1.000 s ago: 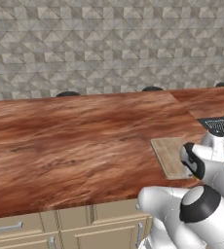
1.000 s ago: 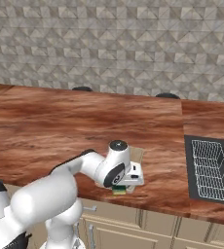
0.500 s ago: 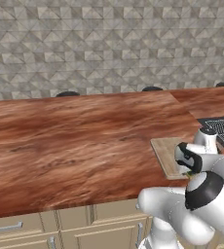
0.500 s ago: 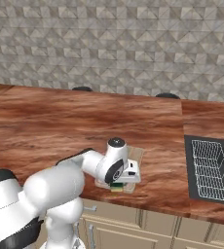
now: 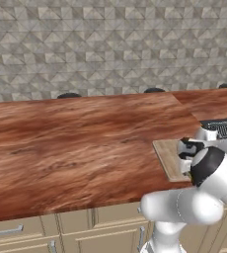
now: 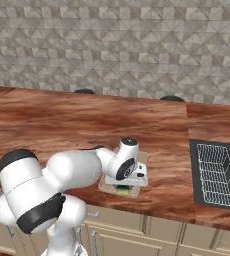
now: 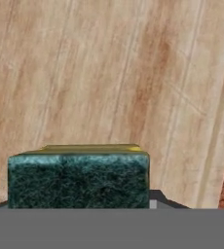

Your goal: Pick up the sponge from the counter and clean the cutting board by briefly scrubbing or pressing down on the cutting board. Once finished, release the sponge.

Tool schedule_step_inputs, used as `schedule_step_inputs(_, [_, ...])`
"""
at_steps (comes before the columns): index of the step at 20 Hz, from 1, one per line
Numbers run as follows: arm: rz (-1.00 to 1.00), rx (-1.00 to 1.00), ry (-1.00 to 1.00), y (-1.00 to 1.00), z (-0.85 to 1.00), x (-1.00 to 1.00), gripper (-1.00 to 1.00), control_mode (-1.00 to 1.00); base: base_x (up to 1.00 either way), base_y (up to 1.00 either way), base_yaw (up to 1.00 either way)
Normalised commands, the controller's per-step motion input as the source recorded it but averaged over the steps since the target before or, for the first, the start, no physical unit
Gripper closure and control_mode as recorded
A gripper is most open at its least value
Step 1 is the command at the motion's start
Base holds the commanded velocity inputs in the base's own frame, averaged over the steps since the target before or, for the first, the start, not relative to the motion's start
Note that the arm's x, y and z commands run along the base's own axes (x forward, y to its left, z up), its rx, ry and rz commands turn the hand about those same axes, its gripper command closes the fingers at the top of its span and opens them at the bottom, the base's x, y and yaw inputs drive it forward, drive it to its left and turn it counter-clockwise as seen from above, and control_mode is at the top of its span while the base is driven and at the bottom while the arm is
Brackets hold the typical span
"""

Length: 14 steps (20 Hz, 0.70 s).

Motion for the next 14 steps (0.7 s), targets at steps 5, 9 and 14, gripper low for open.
schedule_step_inputs(5, [0.00,0.05,0.08,-0.01,0.04,0.35,1.00,-1.00,0.00,0.00,0.00])
schedule_step_inputs(9, [0.00,0.00,0.02,0.06,-0.14,0.34,1.00,-1.00,0.00,0.00,0.00])
schedule_step_inputs(14, [0.00,0.00,0.00,0.18,-0.50,0.17,1.00,-1.00,0.00,0.00,0.00])
